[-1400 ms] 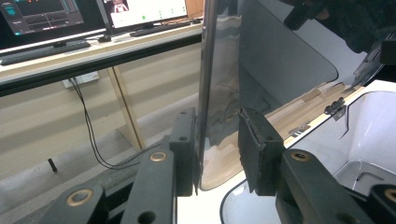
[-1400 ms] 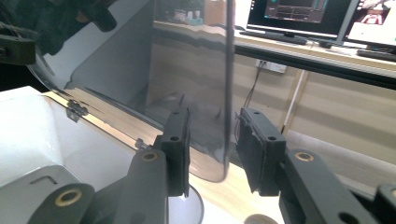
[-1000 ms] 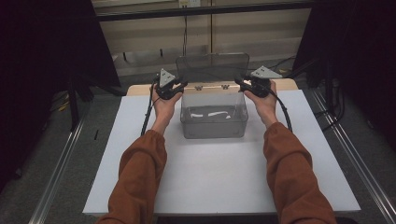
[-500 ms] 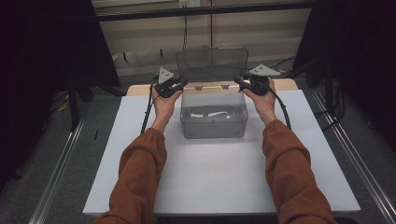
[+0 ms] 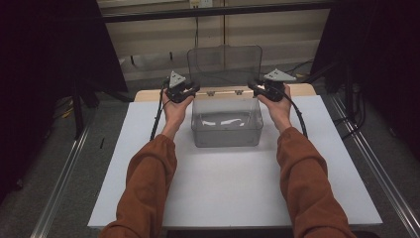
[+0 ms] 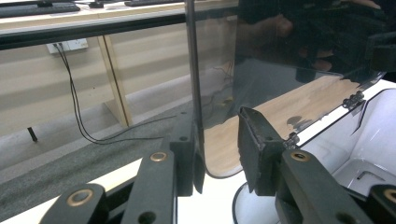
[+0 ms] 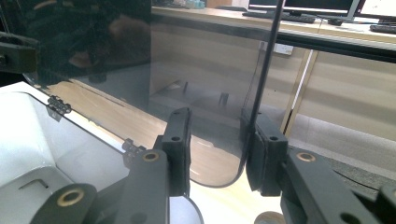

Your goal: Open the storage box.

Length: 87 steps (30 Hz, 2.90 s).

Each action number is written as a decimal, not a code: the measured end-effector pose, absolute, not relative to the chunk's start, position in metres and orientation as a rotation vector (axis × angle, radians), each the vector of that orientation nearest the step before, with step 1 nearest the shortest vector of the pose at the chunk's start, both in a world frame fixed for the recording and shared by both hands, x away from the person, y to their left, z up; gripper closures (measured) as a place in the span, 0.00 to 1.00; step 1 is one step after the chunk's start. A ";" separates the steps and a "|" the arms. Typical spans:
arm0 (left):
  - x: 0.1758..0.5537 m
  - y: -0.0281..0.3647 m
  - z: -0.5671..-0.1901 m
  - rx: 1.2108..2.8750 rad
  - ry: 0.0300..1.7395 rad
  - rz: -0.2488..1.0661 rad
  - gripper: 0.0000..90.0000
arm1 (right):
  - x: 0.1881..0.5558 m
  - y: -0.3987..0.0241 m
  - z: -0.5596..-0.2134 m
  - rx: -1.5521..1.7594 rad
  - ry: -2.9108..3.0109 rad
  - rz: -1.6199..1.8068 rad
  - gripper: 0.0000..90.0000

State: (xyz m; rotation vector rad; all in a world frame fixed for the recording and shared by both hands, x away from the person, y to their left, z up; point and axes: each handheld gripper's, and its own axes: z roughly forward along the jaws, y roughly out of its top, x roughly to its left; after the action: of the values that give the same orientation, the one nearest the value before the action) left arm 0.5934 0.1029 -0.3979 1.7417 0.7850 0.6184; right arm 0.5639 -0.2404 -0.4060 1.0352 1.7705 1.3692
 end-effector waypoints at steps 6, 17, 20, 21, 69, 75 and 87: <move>0.597 0.101 -0.400 1.748 0.794 0.631 0.75 | 0.567 -0.241 -0.409 1.053 1.773 1.377 0.71; 0.601 0.101 -0.401 1.752 0.807 0.604 0.75 | 0.571 -0.242 -0.408 1.073 1.797 1.375 0.70; 0.602 0.101 -0.401 1.758 0.822 0.596 0.74 | 0.573 -0.242 -0.406 1.086 1.812 1.367 0.69; 0.602 0.100 -0.401 1.766 0.830 0.587 0.73 | 0.574 -0.241 -0.405 1.097 1.816 1.364 0.69; 0.619 0.093 -0.399 1.798 1.004 0.398 0.56 | 0.588 -0.242 -0.409 1.312 1.844 1.410 0.59; 0.620 0.093 -0.398 1.800 1.022 0.381 0.56 | 0.589 -0.240 -0.410 1.348 1.838 1.412 0.58; 0.621 0.093 -0.400 1.789 1.065 0.342 0.53 | 0.593 -0.239 -0.409 1.387 1.867 1.400 0.54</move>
State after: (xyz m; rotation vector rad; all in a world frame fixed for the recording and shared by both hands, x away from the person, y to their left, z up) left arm 0.6210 0.0925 -0.4003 1.7888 1.0646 0.3423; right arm 0.5929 -0.2387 -0.4090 1.3869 1.8668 1.4001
